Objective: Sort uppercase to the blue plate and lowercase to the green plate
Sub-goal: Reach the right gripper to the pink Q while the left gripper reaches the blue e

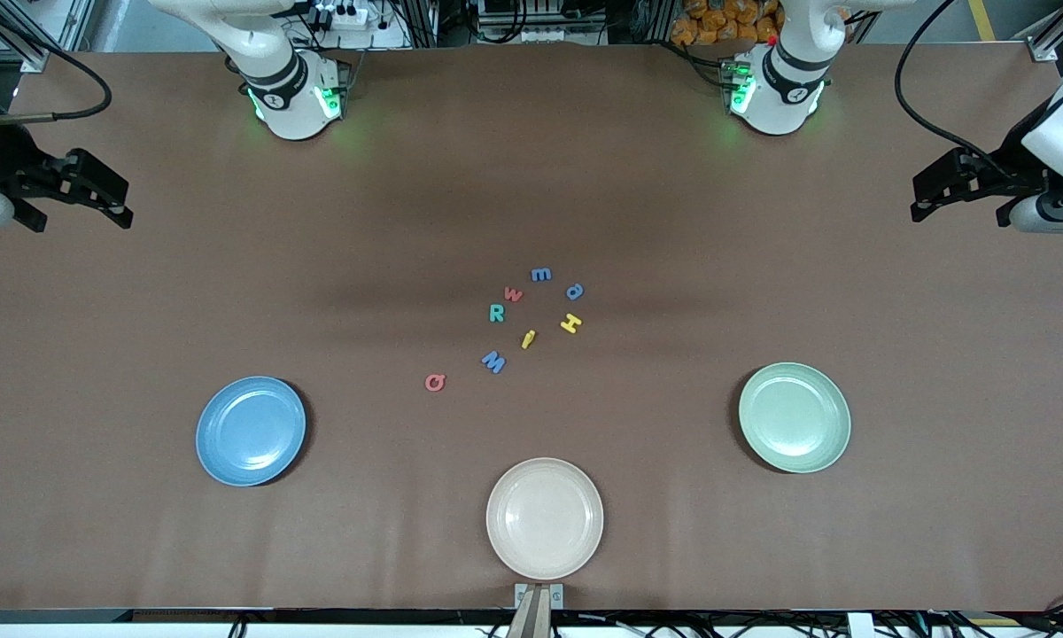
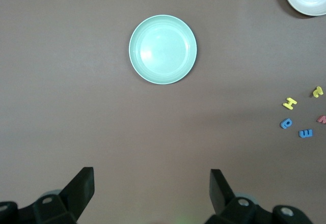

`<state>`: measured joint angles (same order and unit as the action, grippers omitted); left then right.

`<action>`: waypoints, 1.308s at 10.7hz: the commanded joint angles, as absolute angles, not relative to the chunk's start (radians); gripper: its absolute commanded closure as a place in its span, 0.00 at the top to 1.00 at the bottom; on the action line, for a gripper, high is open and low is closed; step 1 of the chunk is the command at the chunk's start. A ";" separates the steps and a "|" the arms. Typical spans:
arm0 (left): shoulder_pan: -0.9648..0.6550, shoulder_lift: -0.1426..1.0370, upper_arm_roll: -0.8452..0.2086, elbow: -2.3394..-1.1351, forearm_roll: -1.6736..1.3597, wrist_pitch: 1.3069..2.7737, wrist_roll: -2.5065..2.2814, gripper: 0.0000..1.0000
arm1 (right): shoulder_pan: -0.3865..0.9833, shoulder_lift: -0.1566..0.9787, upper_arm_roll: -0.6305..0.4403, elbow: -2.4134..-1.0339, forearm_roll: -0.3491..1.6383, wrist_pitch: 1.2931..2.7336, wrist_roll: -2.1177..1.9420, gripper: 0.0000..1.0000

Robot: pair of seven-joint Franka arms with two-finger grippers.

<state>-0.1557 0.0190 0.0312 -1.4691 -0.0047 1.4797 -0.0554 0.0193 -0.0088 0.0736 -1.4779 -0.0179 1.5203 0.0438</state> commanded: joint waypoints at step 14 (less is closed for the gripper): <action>-0.219 0.193 -0.228 -1.526 -0.011 1.646 -0.230 1.00 | 0.028 0.017 0.067 -1.485 -0.009 1.534 0.048 1.00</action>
<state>-0.2245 0.1762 -0.1911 -1.5028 -0.0086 1.5999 -0.2191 0.0225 0.0065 0.0710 -1.4804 -0.0178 1.5260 0.0440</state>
